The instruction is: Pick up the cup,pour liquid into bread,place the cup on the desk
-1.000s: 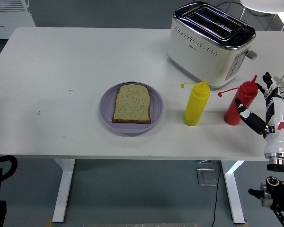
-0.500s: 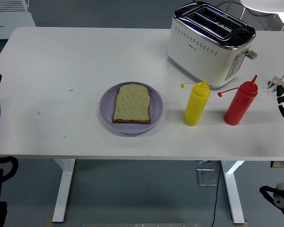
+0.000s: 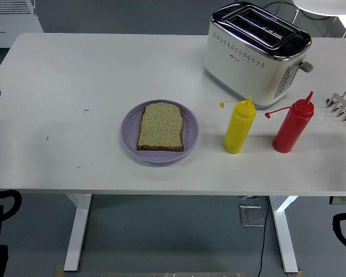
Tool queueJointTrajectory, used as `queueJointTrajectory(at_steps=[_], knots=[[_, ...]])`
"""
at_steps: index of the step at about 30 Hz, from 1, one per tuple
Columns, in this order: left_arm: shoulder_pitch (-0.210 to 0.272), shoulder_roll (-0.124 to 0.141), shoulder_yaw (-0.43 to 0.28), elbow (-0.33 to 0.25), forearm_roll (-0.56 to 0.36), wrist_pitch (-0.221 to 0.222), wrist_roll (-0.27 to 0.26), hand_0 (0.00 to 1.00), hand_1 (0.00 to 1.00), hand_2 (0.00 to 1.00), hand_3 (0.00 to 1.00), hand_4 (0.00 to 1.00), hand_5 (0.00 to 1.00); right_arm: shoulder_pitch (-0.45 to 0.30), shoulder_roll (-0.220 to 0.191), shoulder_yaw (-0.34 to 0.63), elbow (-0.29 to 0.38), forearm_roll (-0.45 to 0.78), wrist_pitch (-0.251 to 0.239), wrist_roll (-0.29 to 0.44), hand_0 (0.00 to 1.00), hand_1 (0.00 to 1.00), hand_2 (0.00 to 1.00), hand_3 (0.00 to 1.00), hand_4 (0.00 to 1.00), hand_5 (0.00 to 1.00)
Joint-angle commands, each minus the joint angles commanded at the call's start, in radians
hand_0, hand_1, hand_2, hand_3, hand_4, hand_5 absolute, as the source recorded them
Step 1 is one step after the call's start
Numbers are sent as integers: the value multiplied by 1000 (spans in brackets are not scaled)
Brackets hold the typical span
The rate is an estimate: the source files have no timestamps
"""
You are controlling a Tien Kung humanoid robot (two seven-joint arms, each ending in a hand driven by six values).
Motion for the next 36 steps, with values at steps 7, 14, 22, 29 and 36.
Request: queueJointTrajectory(at_steps=[7,14,22,29,36], knots=[[-3,-1,0,-1,0,0,0,806,741,728,716,491,998,0,5,26,-24,52,27,-10,794,712,724,732,637,549],[-2,-1,-1,-1,0,0,0,806,742,728,717,491,998,0,5,34,-32,59,35,-16,791,696,708,719,630,549],[-1,-1,-2,-1,0,0,0,806,741,728,715,491,998,4,4,33,-31,63,39,-17,780,695,705,714,620,545],[0,-3,-1,-1,1,0,0,806,742,728,716,491,998,5,6,29,-34,74,40,-21,780,692,704,712,609,548],[5,-4,-4,-2,1,-1,0,806,741,728,716,491,998,2,7,26,-36,78,38,-21,778,689,700,708,591,540]])
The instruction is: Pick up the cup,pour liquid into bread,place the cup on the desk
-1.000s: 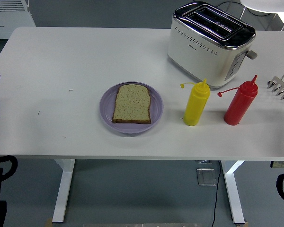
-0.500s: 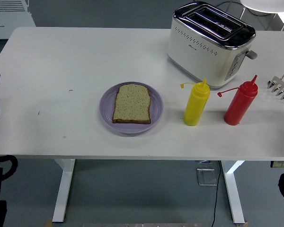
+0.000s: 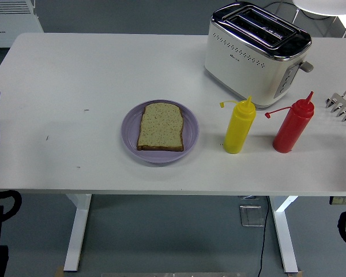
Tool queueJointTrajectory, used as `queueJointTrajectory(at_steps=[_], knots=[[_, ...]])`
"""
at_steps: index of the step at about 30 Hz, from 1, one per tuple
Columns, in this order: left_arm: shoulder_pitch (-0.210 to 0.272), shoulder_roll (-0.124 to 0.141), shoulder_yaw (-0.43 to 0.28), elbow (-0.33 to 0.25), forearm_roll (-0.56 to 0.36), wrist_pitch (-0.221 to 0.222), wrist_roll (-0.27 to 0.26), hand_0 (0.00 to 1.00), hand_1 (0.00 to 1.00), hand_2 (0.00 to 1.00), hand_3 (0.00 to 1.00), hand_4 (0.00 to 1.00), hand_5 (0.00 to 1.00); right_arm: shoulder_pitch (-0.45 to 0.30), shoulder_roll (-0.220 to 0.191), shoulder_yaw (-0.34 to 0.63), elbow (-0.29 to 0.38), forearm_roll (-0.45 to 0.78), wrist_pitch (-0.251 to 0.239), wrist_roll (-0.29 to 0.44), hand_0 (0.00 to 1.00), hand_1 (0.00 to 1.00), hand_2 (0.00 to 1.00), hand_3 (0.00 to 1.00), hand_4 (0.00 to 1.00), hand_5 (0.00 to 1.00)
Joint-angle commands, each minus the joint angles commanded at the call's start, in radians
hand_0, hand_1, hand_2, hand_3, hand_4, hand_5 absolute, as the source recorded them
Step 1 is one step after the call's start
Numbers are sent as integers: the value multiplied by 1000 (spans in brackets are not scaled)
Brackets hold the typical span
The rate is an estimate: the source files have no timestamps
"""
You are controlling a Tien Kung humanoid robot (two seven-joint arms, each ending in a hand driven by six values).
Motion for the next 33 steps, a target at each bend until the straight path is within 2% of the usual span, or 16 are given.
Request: queueJointTrajectory(at_steps=[25,33], knots=[[0,1,2,-1,3,-1,2,806,741,728,716,491,998,0,2,-10,-1,-9,-6,-14,778,692,699,702,564,536],[-3,10,-9,-15,18,9,43,807,741,728,716,490,998,3,1,-14,-2,-10,-8,-16,780,692,698,701,557,533]])
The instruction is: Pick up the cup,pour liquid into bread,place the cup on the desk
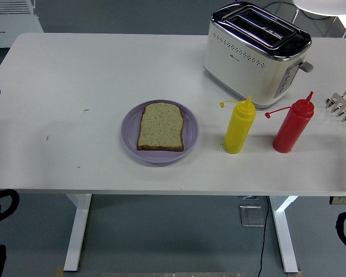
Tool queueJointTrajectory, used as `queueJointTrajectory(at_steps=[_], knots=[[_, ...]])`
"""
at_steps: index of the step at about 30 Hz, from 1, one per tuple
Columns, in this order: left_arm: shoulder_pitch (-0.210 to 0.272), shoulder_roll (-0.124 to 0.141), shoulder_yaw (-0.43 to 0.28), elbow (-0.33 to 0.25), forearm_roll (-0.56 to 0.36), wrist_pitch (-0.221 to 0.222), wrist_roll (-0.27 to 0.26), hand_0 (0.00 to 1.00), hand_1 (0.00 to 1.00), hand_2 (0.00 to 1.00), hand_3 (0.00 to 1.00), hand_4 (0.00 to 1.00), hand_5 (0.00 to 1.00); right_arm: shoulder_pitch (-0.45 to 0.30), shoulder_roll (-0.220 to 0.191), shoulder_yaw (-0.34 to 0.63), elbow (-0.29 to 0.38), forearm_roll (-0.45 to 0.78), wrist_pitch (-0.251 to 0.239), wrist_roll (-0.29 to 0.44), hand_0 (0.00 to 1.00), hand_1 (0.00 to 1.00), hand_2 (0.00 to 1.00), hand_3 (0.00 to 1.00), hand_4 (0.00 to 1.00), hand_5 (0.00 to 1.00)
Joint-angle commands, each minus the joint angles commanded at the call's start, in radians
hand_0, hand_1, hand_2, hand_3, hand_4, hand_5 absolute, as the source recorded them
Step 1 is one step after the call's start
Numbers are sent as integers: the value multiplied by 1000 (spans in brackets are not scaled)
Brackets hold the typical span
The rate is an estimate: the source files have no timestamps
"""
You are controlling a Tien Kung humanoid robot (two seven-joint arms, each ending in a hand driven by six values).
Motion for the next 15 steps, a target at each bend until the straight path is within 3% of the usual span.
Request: queueJointTrajectory(at_steps=[7,15], knots=[[0,-2,-3,-1,29,-13,40,809,743,731,718,490,998,0,0,1,-2,0,0,1,779,691,698,699,555,531],[-2,-3,-2,-1,67,-57,84,810,745,732,720,491,998,1,0,1,-3,0,0,1,780,691,698,698,548,526]])
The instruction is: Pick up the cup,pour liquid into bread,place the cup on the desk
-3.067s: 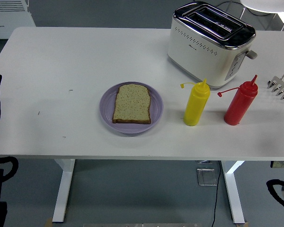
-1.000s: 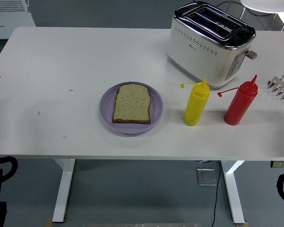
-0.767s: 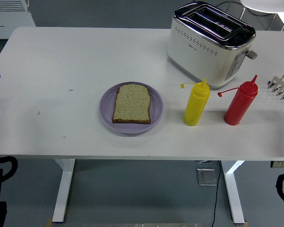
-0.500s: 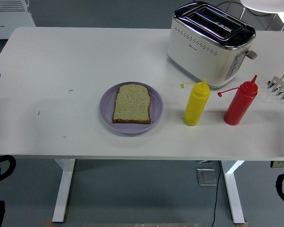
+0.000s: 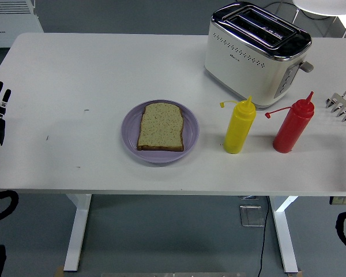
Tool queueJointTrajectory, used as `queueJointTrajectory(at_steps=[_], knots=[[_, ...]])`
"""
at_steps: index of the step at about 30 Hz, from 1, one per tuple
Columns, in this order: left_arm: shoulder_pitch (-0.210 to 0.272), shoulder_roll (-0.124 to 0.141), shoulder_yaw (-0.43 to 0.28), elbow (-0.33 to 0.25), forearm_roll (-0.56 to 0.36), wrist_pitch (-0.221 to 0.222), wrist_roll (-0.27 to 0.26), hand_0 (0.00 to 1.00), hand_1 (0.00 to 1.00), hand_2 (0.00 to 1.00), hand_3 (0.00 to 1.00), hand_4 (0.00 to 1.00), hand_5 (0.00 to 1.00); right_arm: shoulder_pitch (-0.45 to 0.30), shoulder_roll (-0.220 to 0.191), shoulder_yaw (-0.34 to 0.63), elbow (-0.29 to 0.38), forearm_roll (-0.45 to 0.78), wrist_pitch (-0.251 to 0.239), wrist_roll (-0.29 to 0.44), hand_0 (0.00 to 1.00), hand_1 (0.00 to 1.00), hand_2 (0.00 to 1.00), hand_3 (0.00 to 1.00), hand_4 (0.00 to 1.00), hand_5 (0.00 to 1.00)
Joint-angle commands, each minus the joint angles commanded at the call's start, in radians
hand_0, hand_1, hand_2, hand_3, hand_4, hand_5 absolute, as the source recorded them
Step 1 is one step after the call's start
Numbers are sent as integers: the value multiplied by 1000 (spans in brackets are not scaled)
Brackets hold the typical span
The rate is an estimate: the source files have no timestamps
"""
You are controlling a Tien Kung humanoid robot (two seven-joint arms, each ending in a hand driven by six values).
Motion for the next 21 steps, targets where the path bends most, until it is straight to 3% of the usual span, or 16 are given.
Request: queueJointTrajectory(at_steps=[21], knots=[[1,0,6,1,24,-35,17,812,748,734,724,496,998,-4,0,-5,-5,-3,0,1,780,694,698,693,540,516]])
